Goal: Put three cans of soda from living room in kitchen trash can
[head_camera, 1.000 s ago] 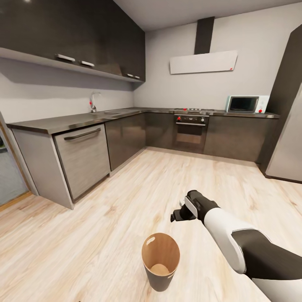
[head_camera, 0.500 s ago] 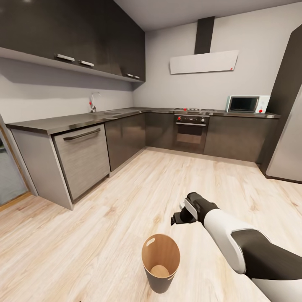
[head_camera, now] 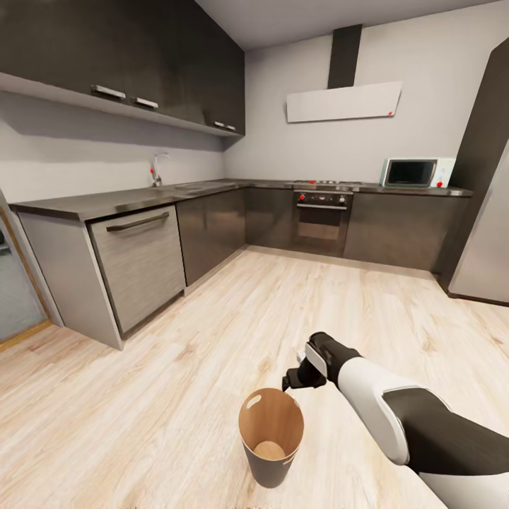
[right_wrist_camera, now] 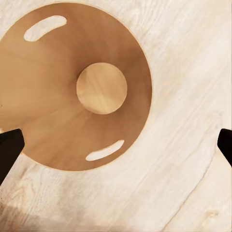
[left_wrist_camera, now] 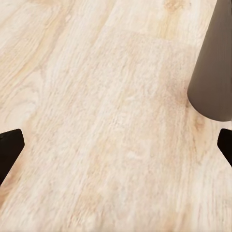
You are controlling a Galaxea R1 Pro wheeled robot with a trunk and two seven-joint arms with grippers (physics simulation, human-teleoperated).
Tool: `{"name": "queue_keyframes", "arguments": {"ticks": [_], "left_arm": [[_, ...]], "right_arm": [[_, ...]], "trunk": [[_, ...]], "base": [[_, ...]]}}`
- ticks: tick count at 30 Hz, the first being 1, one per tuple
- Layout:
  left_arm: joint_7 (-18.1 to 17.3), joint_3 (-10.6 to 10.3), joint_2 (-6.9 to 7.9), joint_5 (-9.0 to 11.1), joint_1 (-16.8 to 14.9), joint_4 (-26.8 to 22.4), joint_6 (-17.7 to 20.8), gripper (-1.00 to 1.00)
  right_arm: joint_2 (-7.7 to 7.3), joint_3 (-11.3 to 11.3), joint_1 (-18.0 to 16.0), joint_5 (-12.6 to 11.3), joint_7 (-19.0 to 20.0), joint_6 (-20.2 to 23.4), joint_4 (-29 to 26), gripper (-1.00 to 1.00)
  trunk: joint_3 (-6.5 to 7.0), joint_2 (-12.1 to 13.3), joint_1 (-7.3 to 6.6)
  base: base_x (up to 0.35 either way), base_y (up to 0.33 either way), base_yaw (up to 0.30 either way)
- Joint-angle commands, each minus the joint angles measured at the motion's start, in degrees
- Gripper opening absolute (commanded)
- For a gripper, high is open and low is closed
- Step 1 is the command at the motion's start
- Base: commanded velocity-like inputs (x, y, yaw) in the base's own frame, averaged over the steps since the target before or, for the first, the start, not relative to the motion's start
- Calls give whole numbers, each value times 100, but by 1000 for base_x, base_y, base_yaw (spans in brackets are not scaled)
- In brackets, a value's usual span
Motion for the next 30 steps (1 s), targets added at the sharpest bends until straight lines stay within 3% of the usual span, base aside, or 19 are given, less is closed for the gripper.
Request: {"name": "queue_keyframes", "arguments": {"ticks": [1,6,15,30], "left_arm": [[0,1,0,-2,0,0,0,100],[0,2,0,-7,0,4,-1,100],[0,-1,0,-10,0,5,0,100],[1,-5,0,-22,0,8,-4,100]], "right_arm": [[19,3,1,-20,0,-2,14,100],[91,7,13,-213,2,-18,57,100],[106,3,17,-294,5,-28,64,100],[-49,31,17,-223,-5,-29,-34,100]], "trunk": [[-18,-42,23],[-121,-126,74],[-320,-138,97],[-320,-138,97]], "base": [[0,0,0],[0,0,0],[0,0,0],[2,0,0]]}}
